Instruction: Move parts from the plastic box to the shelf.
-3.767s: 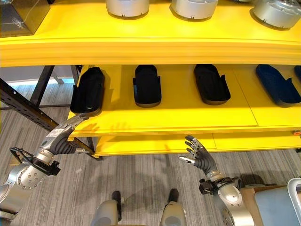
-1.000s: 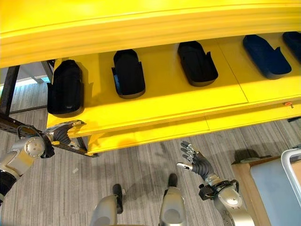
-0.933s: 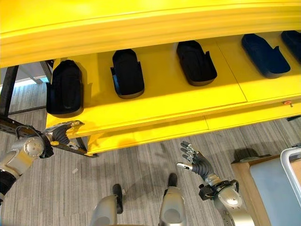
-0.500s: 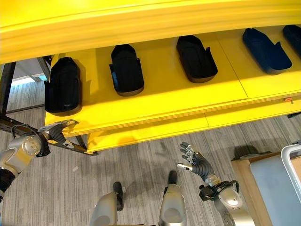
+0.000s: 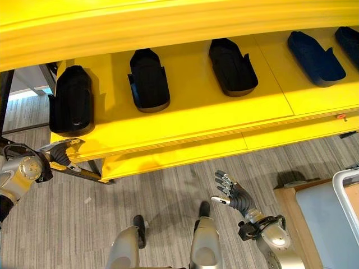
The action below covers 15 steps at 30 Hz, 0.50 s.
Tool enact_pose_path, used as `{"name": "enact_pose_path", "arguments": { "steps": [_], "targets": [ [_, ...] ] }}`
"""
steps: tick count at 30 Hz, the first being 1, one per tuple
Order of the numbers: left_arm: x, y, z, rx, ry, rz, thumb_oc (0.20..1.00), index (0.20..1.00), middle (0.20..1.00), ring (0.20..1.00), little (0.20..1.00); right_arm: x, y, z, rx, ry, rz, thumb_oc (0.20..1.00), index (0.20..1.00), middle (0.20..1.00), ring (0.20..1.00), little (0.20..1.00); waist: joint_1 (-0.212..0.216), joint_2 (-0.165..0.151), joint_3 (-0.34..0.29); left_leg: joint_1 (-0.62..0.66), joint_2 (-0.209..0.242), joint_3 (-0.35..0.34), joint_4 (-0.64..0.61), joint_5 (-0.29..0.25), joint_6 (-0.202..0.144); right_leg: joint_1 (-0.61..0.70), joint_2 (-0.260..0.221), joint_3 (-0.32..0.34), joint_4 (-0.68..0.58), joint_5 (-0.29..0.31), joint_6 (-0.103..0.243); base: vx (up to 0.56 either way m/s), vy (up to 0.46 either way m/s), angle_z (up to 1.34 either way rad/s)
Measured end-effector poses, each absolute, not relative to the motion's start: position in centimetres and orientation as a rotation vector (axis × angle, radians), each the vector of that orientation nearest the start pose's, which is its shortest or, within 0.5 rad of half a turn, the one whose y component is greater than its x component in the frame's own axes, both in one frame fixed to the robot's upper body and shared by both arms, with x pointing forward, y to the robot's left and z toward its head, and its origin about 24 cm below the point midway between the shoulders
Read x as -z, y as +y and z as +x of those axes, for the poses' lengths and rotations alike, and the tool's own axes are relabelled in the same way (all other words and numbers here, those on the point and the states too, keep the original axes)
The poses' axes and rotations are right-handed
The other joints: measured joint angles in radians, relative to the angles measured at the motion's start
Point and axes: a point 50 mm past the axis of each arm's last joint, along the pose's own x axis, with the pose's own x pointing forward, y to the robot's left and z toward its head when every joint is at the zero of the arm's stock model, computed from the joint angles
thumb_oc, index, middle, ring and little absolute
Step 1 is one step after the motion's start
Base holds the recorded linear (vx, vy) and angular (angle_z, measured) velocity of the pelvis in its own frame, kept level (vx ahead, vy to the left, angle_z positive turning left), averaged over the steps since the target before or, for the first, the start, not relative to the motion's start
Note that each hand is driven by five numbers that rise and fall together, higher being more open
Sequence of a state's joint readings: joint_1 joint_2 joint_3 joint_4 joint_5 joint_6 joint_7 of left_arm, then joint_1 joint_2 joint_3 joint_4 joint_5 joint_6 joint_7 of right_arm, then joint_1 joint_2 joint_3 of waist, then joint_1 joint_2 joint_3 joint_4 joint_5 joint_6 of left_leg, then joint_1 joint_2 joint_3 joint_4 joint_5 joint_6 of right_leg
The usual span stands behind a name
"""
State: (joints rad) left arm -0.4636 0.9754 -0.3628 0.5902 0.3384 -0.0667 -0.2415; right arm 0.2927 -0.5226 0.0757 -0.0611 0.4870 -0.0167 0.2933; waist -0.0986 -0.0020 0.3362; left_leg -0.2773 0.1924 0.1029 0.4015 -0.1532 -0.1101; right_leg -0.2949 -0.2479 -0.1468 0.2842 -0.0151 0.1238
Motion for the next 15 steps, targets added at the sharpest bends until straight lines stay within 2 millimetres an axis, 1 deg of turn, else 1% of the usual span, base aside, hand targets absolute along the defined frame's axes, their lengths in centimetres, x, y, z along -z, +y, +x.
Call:
{"name": "enact_pose_path", "arguments": {
  "steps": [3,6,15],
  "targets": [
    [-11.7,33.5,31.3,0.174,0.359,1.373,1.000,1.000,1.000,1.000,1.000,-1.5,-22.4,18.6,-0.314,0.249,0.016,1.000,1.000,1.000,1.000,1.000,0.000,-0.006,0.009,-0.020,0.001,0.001,0.022,-0.006,0.003,-0.018,0.000,0.007,0.014,0.001,0.001,0.00,0.000,0.00],
    [-12.0,33.7,31.5,0.157,0.363,1.372,1.000,1.000,1.000,1.000,1.000,-1.5,-22.4,18.6,-0.317,0.251,0.017,1.000,1.000,1.000,1.000,1.000,-0.001,-0.009,0.011,-0.021,0.001,0.003,0.026,-0.010,0.003,-0.020,-0.001,0.011,0.013,0.001,0.001,0.00,0.016,-0.03],
    [-12.4,33.9,31.7,0.143,0.370,1.376,1.000,1.000,1.000,1.000,1.000,-1.4,-22.4,18.5,-0.327,0.258,0.019,1.000,1.000,1.000,1.000,1.000,0.001,-0.009,0.012,-0.023,0.003,0.014,0.039,-0.019,0.004,-0.032,0.000,0.025,0.026,-0.002,0.003,0.00,0.007,-0.03]
  ]
}}
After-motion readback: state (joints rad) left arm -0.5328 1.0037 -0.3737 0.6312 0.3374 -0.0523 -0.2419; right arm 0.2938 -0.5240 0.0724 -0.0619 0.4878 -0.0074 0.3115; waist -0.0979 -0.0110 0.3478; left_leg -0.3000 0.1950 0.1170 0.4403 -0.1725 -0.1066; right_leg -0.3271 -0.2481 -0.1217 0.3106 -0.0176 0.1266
